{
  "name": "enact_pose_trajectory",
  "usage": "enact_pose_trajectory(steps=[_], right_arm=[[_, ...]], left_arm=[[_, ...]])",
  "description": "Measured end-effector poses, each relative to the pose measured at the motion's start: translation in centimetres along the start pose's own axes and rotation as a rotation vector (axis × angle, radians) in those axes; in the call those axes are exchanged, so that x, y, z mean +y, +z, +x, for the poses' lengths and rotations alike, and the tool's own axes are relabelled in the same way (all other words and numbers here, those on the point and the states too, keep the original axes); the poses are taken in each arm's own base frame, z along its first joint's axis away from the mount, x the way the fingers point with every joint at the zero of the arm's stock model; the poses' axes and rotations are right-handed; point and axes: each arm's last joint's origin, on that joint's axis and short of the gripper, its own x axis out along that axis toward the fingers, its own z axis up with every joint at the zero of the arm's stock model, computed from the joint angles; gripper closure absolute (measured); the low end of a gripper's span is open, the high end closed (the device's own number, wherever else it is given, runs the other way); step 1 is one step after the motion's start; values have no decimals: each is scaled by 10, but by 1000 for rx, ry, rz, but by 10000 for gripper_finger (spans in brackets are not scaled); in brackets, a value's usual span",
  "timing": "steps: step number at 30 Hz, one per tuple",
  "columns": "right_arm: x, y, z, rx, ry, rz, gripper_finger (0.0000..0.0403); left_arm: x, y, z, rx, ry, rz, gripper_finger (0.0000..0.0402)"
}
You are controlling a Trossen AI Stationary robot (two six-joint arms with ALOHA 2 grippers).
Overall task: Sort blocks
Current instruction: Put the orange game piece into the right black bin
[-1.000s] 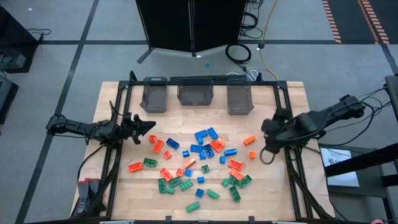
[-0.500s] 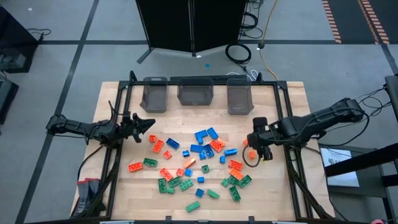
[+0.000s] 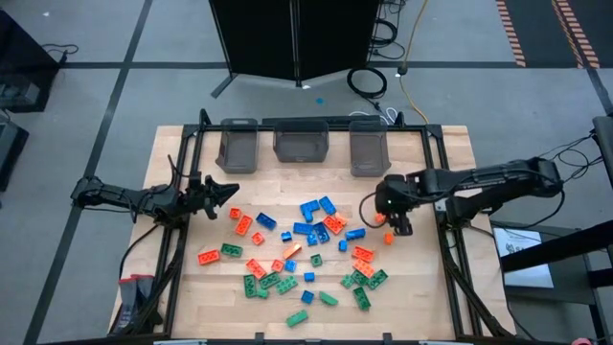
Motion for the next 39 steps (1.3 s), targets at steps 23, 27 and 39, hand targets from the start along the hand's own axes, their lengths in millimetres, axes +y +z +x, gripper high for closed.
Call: enact_pose_trajectory(steps=[23,27,39], right_arm=[[-5,1,31,11,-195,649,156],[-5,1,31,11,-198,624,156],[-1,3,25,32,-111,610,156]], left_arm=[[2,-3,0,26,23,49,368],[2,-3,0,26,23,55,368],[4,-5,0,42,35,60,368]])
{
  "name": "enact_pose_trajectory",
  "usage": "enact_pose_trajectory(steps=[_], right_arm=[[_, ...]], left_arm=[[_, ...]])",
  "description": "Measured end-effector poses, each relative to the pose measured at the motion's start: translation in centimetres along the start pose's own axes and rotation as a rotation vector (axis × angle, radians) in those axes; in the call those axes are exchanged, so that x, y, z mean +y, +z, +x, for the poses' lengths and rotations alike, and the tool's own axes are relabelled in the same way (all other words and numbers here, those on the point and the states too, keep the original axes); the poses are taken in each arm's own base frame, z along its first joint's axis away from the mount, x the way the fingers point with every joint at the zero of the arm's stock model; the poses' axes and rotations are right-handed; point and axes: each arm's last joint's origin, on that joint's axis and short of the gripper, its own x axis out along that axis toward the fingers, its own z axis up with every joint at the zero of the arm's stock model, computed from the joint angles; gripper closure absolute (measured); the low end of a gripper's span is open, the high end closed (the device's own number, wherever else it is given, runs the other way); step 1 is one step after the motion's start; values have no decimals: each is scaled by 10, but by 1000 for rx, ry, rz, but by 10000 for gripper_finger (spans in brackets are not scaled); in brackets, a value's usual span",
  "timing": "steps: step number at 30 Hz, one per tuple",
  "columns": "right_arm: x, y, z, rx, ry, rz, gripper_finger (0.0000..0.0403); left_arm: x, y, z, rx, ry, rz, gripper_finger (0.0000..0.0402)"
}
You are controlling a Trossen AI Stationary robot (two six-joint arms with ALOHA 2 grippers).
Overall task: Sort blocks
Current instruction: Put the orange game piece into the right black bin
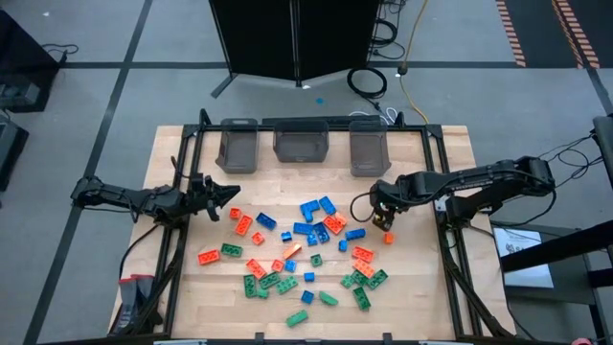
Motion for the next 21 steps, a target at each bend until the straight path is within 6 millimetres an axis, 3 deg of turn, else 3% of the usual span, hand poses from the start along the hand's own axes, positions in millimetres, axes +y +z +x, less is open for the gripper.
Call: enact_pose_trajectory(steps=[3,9,11,15,21], right_arm=[[2,-2,0,4,0,50,156],[-8,-3,0,26,-78,776,156],[-8,-1,0,13,-63,940,156],[-3,6,0,-34,15,1074,156],[1,1,5,7,-26,1156,156]], left_arm=[[1,-1,0,9,6,9,368],[1,-2,0,17,12,10,368],[1,-2,0,16,11,9,368],[1,-2,0,16,11,9,368],[1,-2,0,16,11,9,368]])
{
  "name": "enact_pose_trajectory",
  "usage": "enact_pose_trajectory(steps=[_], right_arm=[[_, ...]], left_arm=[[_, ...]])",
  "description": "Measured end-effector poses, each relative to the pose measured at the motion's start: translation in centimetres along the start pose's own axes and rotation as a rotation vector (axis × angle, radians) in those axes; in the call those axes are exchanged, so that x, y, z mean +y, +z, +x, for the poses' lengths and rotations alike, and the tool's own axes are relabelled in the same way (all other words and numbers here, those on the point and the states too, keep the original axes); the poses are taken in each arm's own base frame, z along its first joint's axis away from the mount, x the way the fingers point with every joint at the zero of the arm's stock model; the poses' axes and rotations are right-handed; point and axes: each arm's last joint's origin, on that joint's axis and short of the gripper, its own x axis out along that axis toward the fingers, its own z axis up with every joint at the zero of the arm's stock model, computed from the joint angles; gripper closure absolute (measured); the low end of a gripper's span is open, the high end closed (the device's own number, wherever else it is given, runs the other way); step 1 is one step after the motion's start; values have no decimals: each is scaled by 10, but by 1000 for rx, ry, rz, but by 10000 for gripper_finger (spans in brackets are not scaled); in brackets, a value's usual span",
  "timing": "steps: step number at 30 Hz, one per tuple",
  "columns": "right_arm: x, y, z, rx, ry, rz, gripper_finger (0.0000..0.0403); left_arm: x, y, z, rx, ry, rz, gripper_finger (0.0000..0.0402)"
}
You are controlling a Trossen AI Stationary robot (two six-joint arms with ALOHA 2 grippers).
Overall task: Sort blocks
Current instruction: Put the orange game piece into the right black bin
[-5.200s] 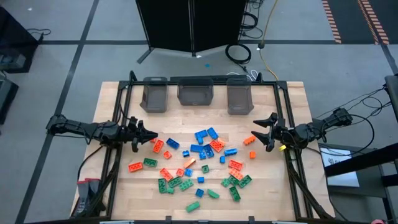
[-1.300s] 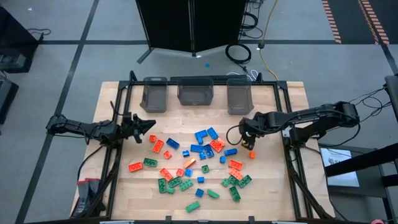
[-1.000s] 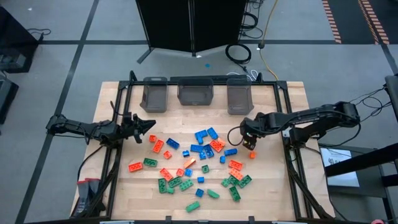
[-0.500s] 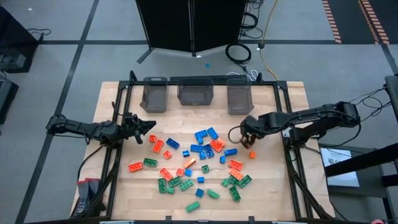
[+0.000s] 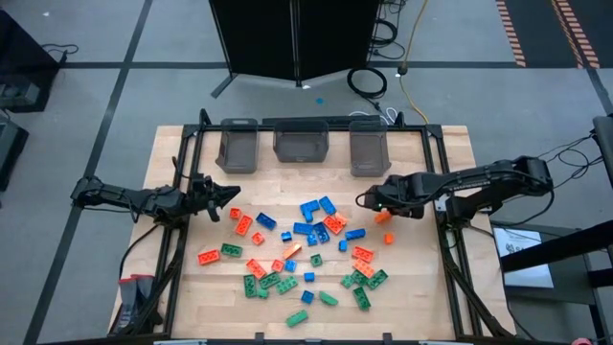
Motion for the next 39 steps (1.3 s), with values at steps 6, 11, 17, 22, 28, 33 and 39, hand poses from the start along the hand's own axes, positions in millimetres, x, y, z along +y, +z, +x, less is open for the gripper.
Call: enact_pose_trajectory(steps=[6,11,17,22,28,33,39], right_arm=[[-7,-9,-1,-1,-50,66,156],[-9,-21,0,17,-64,116,156],[-6,-26,11,-5,-102,249,156],[1,-25,19,-40,-62,422,156],[7,-21,21,-97,10,476,156],[7,-19,21,-104,10,490,156],[8,-17,28,-100,-31,506,156]], left_arm=[[0,0,0,-1,-1,-1,368],[0,0,0,0,0,0,368],[0,0,0,3,2,3,368],[0,0,0,3,2,3,368],[0,0,0,3,2,3,368],[0,0,0,4,2,3,368],[0,0,0,4,2,5,368]])
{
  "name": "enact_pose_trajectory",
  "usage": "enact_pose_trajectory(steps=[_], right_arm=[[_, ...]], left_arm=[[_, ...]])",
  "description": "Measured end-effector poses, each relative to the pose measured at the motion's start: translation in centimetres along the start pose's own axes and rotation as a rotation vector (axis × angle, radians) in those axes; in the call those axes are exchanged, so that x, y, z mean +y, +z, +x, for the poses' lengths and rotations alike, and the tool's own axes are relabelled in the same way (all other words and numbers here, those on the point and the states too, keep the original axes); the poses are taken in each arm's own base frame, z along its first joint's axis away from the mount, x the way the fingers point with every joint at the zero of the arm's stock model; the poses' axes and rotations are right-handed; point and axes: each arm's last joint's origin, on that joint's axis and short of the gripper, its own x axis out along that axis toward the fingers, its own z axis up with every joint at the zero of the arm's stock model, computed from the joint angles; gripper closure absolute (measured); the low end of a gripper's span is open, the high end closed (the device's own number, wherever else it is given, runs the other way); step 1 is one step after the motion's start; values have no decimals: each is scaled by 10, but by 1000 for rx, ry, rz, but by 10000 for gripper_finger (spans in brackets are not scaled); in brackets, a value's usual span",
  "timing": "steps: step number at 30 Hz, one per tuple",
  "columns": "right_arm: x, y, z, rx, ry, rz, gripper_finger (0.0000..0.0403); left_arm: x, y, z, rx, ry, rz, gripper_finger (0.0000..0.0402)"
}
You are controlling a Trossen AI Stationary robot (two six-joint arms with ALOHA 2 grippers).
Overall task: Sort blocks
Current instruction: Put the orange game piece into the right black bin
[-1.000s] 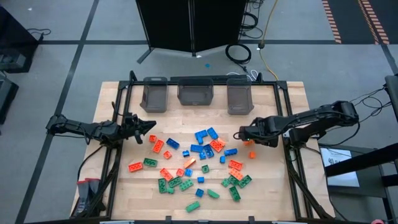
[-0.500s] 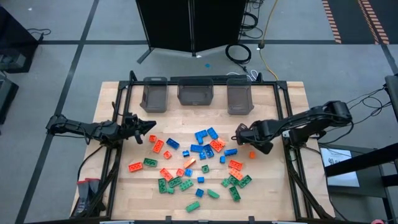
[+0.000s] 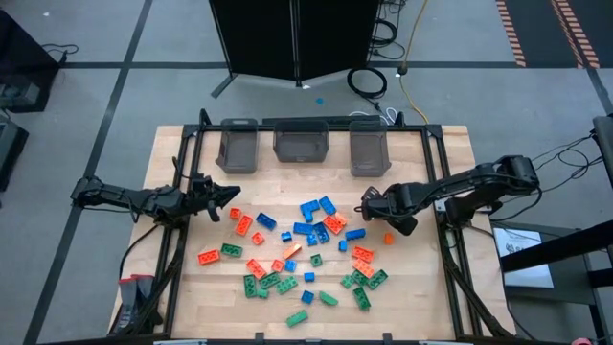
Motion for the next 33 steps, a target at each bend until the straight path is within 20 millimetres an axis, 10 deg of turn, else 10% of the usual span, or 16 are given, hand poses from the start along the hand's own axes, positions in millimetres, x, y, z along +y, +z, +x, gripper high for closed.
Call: enact_pose_trajectory(steps=[7,14,19,26,33], right_arm=[[5,-1,21,-31,-72,22,172],[7,-2,22,-37,-56,-37,326],[16,-8,19,5,80,-189,326],[60,-5,-32,-46,389,-297,326],[108,68,-84,-295,369,-494,326]], left_arm=[[0,0,0,1,0,6,368],[0,0,0,1,0,0,368],[1,-1,0,9,6,6,368],[0,-2,0,30,-15,6,368],[0,-2,0,33,-17,7,368]])
